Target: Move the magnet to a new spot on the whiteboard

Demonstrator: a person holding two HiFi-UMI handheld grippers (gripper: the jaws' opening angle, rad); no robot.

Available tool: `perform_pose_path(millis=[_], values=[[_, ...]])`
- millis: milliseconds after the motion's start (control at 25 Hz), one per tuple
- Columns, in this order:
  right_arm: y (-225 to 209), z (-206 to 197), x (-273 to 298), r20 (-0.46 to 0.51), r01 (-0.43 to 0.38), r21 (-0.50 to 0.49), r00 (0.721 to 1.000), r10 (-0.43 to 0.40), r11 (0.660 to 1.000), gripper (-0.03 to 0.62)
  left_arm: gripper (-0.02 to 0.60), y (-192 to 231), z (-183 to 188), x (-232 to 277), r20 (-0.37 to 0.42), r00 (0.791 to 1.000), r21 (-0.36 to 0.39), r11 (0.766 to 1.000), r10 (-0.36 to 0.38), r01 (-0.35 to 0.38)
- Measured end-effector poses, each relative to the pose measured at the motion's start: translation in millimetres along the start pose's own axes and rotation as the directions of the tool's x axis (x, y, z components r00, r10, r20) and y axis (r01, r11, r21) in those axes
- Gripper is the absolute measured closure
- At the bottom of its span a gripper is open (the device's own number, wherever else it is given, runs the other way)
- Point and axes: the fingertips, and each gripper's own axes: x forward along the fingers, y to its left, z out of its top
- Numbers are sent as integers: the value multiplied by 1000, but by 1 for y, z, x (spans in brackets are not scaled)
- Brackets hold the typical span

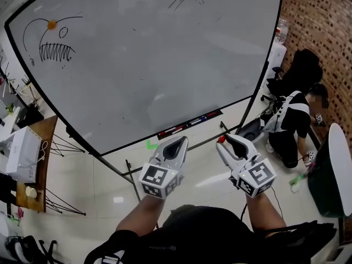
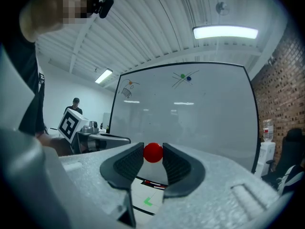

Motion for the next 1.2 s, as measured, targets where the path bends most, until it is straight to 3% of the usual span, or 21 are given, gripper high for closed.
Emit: perform_pose_path(millis=[320,520,920,1200], values=[[-35,-1,47,-14,-70,-40,998,69,997,488,566,18,-10,35,-44,998,2,999,34,-34],[-72,27,96,15,-125,-113,992,128,986,488,565,29,-4,51,-60,992,38,994,109,-107],[-106,186,180,167,-219,-295,946,276,930,488,566,33,19,77,-24,978,8,978,209,-209],[-109,281,212,216,-151,-417,942,259,896,488,566,23,1,73,-65,967,1,969,246,-246]])
